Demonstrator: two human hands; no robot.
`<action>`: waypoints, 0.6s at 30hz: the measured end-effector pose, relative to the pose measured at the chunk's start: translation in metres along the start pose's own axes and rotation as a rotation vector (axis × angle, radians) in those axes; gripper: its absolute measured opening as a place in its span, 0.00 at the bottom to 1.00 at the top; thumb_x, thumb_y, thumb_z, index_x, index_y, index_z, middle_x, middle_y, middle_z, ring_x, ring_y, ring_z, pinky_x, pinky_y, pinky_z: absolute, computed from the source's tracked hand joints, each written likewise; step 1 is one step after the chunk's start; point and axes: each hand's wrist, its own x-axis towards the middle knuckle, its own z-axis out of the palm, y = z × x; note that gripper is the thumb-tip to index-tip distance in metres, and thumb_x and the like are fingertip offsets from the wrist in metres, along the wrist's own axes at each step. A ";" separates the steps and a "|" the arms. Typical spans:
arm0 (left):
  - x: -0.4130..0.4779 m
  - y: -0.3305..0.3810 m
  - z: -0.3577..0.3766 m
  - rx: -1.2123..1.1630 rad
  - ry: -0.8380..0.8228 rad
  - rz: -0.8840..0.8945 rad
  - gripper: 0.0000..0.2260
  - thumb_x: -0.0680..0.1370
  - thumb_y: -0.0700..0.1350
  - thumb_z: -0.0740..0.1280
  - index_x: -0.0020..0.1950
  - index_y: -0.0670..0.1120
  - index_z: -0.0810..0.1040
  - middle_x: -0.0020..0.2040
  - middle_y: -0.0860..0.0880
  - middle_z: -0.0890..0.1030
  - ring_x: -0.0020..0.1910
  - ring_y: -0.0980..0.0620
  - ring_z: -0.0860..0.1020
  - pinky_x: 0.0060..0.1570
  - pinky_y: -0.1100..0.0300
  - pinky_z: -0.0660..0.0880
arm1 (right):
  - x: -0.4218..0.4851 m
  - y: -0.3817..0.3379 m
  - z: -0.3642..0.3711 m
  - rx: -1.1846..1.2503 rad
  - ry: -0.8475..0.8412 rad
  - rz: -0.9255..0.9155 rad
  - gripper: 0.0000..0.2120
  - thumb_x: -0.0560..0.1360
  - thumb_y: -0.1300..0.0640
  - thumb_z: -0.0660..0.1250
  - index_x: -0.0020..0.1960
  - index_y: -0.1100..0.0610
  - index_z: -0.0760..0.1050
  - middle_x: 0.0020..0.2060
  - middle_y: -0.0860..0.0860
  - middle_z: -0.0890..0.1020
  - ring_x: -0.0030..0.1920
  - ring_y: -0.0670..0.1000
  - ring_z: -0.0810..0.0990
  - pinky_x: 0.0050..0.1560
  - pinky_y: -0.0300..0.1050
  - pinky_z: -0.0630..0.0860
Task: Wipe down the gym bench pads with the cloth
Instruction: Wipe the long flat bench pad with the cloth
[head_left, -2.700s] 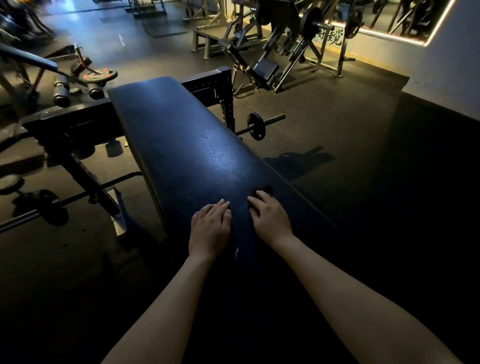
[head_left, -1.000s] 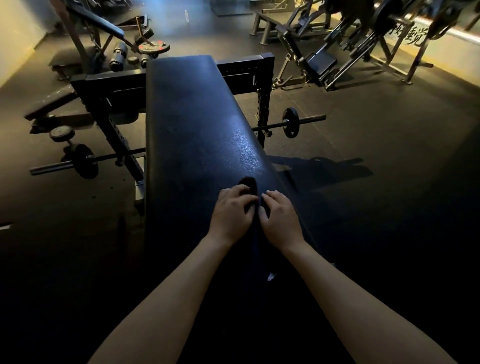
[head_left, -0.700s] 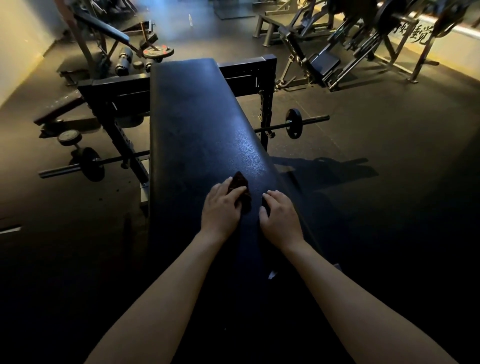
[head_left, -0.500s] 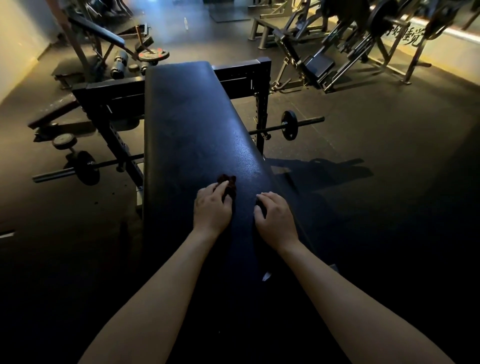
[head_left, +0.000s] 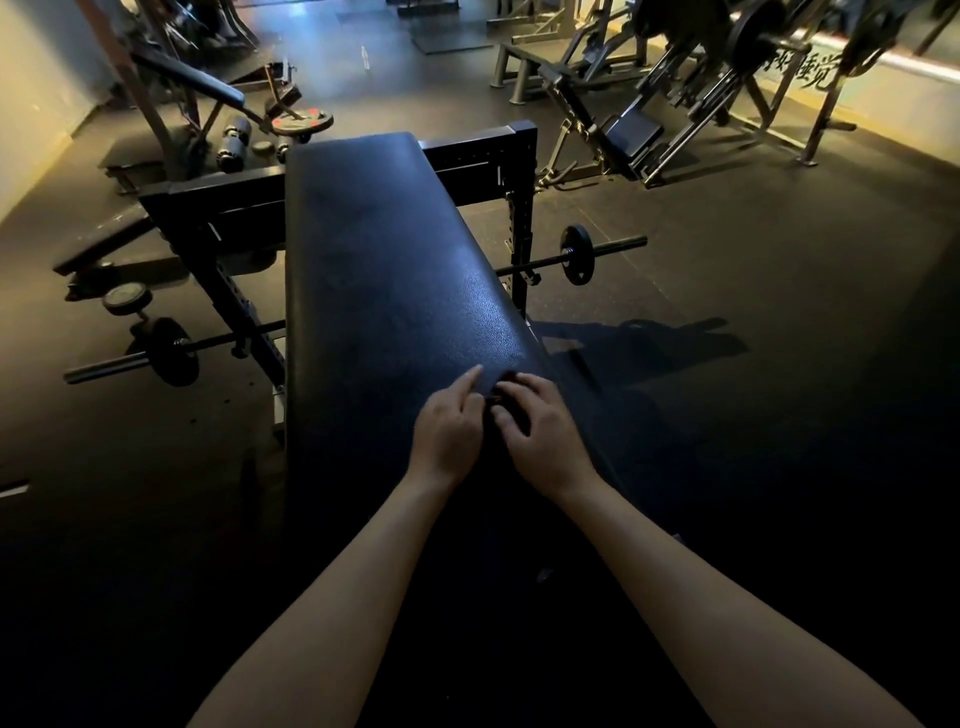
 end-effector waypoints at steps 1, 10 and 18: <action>0.005 -0.004 -0.001 0.031 0.047 -0.019 0.26 0.78 0.52 0.54 0.73 0.47 0.75 0.70 0.45 0.77 0.71 0.47 0.72 0.73 0.54 0.64 | 0.005 0.000 0.006 -0.047 -0.091 -0.018 0.21 0.79 0.51 0.67 0.70 0.56 0.74 0.71 0.53 0.70 0.73 0.51 0.65 0.76 0.43 0.59; 0.019 -0.021 0.012 0.367 0.061 -0.011 0.18 0.85 0.52 0.57 0.74 0.53 0.73 0.77 0.57 0.67 0.72 0.52 0.62 0.70 0.54 0.54 | 0.059 0.027 0.004 -0.200 -0.038 0.020 0.20 0.72 0.63 0.64 0.64 0.62 0.78 0.63 0.58 0.75 0.67 0.60 0.72 0.73 0.51 0.65; 0.026 -0.011 0.018 0.310 0.126 -0.082 0.17 0.85 0.52 0.56 0.71 0.53 0.75 0.74 0.56 0.72 0.70 0.52 0.64 0.69 0.53 0.55 | 0.048 0.013 0.023 -0.195 -0.145 -0.142 0.20 0.74 0.56 0.69 0.65 0.59 0.78 0.65 0.57 0.76 0.67 0.58 0.72 0.71 0.53 0.68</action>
